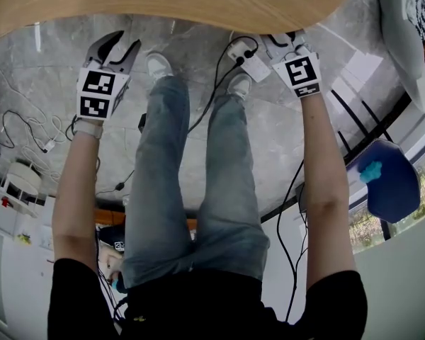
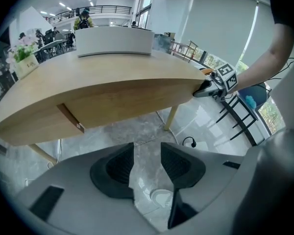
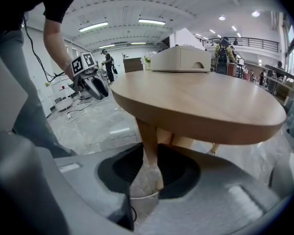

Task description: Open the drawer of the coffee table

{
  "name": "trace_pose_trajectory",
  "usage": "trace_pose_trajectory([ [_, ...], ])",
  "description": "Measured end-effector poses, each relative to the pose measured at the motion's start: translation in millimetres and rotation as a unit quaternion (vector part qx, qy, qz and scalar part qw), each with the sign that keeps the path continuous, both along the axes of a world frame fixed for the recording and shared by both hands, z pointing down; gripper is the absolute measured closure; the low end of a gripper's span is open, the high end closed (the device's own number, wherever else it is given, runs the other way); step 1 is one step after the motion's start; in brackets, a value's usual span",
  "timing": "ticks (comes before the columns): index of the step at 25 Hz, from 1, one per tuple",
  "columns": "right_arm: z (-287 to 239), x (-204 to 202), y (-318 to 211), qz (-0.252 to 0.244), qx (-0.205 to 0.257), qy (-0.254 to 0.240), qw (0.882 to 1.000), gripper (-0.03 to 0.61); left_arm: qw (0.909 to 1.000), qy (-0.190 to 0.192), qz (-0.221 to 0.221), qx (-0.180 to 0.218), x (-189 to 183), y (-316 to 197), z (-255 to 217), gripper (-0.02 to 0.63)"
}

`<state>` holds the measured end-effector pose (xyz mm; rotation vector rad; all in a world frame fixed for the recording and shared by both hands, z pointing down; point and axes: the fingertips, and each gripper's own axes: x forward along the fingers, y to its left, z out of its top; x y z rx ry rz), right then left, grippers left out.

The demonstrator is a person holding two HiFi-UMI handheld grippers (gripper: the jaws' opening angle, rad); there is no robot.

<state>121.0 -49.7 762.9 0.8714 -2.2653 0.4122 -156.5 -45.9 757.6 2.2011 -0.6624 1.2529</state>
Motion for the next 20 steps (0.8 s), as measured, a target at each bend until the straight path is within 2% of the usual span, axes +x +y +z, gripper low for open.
trace_pose_trajectory([
  [8,0.2,1.7,2.0,-0.017,0.007,-0.002,1.0,0.499,0.9999,-0.009,-0.005,-0.01,0.1,13.1,4.2,0.442],
  [17,-2.8,-0.2,3.8,-0.089,0.014,0.01,0.996,0.506,0.9998,-0.015,-0.013,-0.008,-6.2,19.9,-0.5,0.442],
  [20,-5.7,2.3,5.2,-0.094,0.021,0.017,0.995,0.5,0.9997,-0.017,-0.015,-0.008,-5.3,22.9,-0.6,0.442],
])
